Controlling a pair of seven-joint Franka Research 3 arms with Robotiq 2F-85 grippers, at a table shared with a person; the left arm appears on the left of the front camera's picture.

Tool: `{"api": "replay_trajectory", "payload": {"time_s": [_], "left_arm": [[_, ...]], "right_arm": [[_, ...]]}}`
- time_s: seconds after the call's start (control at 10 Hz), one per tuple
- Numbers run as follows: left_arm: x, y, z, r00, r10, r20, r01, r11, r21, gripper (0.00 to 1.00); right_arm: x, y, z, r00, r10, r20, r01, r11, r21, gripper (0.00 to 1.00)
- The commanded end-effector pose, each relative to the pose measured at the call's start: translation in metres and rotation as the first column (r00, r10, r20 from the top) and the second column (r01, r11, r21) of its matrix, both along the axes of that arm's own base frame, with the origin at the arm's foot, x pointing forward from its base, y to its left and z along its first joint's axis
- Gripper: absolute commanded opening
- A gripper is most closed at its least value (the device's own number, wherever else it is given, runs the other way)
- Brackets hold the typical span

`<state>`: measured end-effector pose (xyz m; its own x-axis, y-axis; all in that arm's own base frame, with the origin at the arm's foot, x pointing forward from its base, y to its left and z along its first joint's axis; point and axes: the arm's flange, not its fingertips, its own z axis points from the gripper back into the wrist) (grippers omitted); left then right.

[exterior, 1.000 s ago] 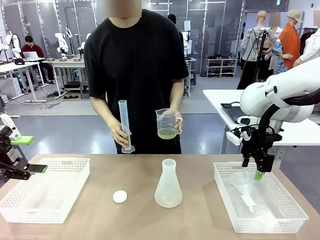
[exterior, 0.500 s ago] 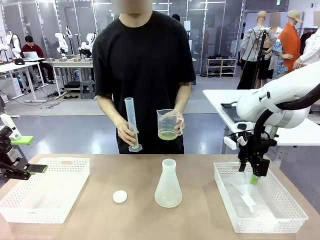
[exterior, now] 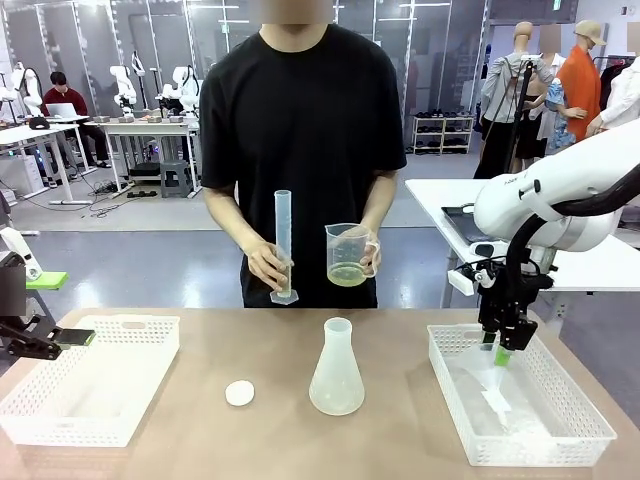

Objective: Prepare the solutions needed for the experiment.
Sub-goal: Pick up the Plastic Funnel and insert it into the Big flask.

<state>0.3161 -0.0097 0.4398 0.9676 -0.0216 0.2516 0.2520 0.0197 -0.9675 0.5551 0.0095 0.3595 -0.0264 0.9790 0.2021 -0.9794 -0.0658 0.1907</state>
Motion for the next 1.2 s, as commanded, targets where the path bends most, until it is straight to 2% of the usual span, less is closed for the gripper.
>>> {"api": "replay_trajectory", "payload": {"time_s": [0.0,0.1,0.2,0.5,0.7,0.9,1.1], "left_arm": [[-0.001,-0.001,0.002,1.000,-0.002,0.006,0.002,1.000,-0.003,1.00],[-0.001,-0.001,0.002,1.000,-0.002,0.006,0.002,1.000,-0.003,1.00],[-0.001,-0.001,0.002,1.000,-0.002,0.006,0.002,1.000,-0.003,1.00],[-0.001,-0.001,0.002,1.000,-0.002,0.006,0.002,1.000,-0.003,1.00],[-0.001,-0.001,0.002,1.000,-0.002,0.006,0.002,1.000,-0.003,1.00],[-0.001,-0.001,0.002,1.000,-0.002,0.006,0.002,1.000,-0.003,1.00],[-0.001,-0.001,0.002,1.000,-0.002,0.006,0.002,1.000,-0.003,1.00]], "right_arm": [[0.006,-0.001,0.002,1.000,0.008,-0.019,-0.008,1.000,0.026,0.24],[0.006,-0.001,0.002,1.000,0.009,-0.021,-0.009,1.000,0.020,0.22],[0.006,-0.001,0.002,1.000,0.013,-0.020,-0.012,1.000,0.013,0.04],[0.004,0.001,0.007,1.000,-0.018,-0.008,0.018,1.000,-0.010,0.00],[-0.008,0.008,0.031,0.999,-0.025,0.047,0.028,0.997,-0.069,0.00],[-0.030,0.024,0.075,0.986,0.003,0.169,0.023,0.988,-0.153,0.00],[-0.049,0.037,0.118,0.953,0.021,0.302,0.050,0.973,-0.226,0.00]]}}
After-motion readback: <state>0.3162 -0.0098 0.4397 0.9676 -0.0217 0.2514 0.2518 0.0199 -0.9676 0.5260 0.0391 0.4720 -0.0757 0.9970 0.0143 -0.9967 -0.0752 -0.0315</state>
